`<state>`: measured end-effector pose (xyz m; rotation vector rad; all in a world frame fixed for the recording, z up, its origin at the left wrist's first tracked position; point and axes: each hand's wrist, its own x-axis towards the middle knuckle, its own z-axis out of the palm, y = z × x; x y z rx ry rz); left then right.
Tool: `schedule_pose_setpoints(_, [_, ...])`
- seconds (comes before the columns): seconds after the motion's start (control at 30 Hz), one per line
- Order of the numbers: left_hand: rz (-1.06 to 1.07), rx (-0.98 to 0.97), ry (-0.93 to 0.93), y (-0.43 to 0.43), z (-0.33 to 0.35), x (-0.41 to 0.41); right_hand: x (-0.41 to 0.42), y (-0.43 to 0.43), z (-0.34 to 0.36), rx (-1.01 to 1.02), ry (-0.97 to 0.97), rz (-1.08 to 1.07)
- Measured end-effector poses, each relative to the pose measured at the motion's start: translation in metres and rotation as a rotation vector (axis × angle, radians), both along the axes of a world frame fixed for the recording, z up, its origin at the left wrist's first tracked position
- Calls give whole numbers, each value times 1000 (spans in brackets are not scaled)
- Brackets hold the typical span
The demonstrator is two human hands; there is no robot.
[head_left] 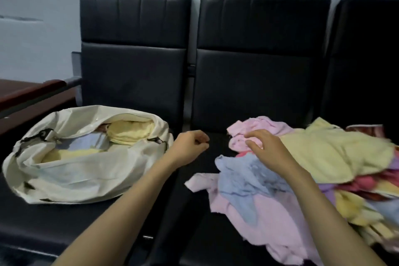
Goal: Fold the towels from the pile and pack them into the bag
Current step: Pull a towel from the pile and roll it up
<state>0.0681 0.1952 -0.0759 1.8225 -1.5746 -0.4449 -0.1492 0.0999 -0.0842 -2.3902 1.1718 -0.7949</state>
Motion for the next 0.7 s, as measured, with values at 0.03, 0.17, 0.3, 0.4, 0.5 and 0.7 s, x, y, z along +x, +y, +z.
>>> schedule_pose_setpoints(0.03, [-27,11,18,-2,-3,-22,-22,3,-4,9,-5,-35])
schedule_pose_setpoints(0.17, [-72,51,38,-10,-22,-90,-87,6,-20,69,46,-147])
schedule_pose_setpoints(0.3, [-66,140,-74,-23,-47,-125,-112,7,-38,170,61,-176])
schedule_pose_setpoints(0.4, [-57,288,-209,-32,-69,-133,-106,6,-52,195,128,-95])
schedule_pose_setpoints(0.5, [-21,258,-326,-40,-80,-135,-93,2,-65,169,247,-36])
schedule_pose_setpoints(0.7, [132,-108,237,-47,-70,-126,-70,2,-58,-3,112,-130])
